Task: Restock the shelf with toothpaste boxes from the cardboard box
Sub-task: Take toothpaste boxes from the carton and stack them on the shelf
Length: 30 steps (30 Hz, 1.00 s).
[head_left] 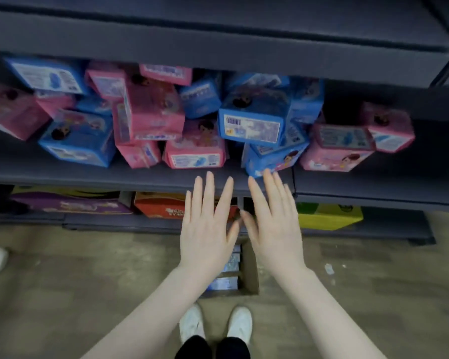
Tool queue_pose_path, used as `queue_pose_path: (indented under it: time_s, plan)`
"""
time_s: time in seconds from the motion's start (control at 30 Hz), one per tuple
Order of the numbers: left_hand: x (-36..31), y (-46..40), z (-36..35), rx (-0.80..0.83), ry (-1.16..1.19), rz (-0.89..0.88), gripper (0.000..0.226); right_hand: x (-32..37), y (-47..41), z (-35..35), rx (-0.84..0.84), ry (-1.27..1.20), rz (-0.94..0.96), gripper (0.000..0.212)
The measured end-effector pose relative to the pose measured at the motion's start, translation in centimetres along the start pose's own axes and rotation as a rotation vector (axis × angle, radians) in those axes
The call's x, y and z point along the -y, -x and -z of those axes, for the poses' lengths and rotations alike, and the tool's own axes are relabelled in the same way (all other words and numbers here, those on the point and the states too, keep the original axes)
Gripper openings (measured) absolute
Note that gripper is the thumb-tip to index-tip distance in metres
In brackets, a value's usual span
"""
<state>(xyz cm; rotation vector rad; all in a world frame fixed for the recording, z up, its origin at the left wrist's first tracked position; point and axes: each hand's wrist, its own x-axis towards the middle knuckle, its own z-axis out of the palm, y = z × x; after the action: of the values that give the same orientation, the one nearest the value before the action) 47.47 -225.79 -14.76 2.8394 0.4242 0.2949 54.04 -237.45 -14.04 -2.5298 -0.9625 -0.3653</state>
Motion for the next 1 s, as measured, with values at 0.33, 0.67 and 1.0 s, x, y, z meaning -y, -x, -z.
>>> queue_pose_path:
  time_s: [0.33,0.67,1.0]
  plan:
    - [5.4,7.6,-14.7,0.386,-0.004,0.117,0.079,-3.5,11.1,-13.6,0.552,0.006,-0.294,0.054]
    - [11.0,11.4,-35.5,0.676,-0.037,0.212,0.096,-9.6,18.4,-32.4,0.943,0.058,-0.225,0.065]
    - [14.7,11.2,-50.8,0.858,-0.136,0.281,0.114,-15.9,21.8,-46.2,1.096,0.165,-0.392,0.086]
